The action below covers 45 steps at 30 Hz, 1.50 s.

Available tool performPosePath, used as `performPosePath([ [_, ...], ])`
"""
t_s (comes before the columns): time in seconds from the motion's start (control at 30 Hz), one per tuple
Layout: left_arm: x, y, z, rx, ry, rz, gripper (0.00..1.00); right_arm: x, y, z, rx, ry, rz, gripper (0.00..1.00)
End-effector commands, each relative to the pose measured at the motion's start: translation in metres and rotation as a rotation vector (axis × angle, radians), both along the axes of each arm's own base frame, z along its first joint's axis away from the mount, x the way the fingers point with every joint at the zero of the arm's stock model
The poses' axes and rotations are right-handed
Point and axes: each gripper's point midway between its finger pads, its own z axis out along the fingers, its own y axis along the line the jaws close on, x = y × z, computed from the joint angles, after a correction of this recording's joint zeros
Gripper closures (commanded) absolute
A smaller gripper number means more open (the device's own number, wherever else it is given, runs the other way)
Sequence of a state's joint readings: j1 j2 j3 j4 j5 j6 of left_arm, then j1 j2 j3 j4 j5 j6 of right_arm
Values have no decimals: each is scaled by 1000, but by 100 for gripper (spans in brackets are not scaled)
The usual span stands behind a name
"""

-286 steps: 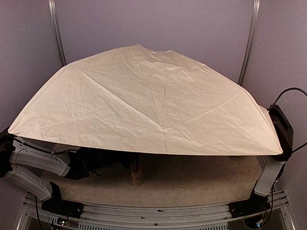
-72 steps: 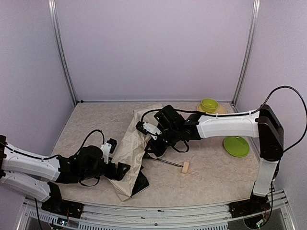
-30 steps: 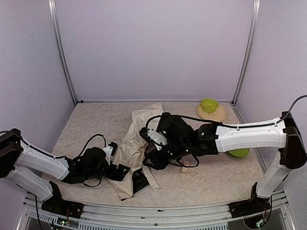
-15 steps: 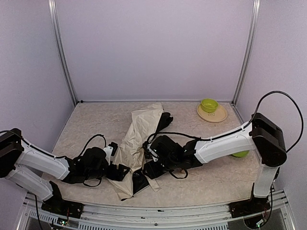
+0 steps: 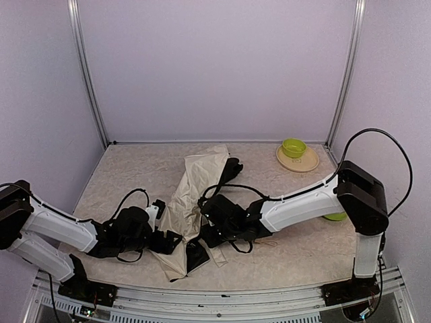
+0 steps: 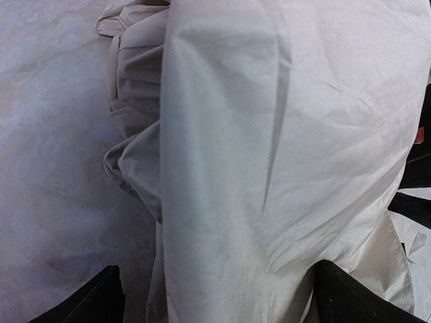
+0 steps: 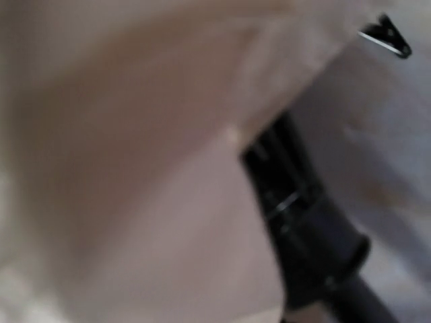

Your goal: Put away the umbrella

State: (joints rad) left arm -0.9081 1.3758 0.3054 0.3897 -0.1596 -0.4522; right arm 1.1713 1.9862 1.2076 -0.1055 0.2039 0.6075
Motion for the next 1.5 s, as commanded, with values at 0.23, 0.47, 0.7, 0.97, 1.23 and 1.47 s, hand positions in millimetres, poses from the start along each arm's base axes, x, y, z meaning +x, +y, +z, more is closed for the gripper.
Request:
performPosePath([
  [0.23, 0, 1, 0, -13, 5, 1, 4, 4, -4, -9, 0, -6, -28, 100],
  [0.47, 0, 2, 0, -8, 3, 1, 4, -30, 7, 61, 171, -29, 227, 100],
  [0.7, -6, -8, 5, -5, -20, -83, 7, -80, 7, 195, 474, -192, 559, 100],
  [0.97, -40, -46, 24, 8, -118, -316, 22, -57, -18, 276, 614, -337, 505, 100],
  [1.23, -72, -82, 36, -58, -141, -480, 29, -43, -26, 293, 612, -342, 473, 100],
  [1.47, -61, -102, 47, -38, -195, -479, 27, -21, -42, 342, 620, -406, 419, 100],
])
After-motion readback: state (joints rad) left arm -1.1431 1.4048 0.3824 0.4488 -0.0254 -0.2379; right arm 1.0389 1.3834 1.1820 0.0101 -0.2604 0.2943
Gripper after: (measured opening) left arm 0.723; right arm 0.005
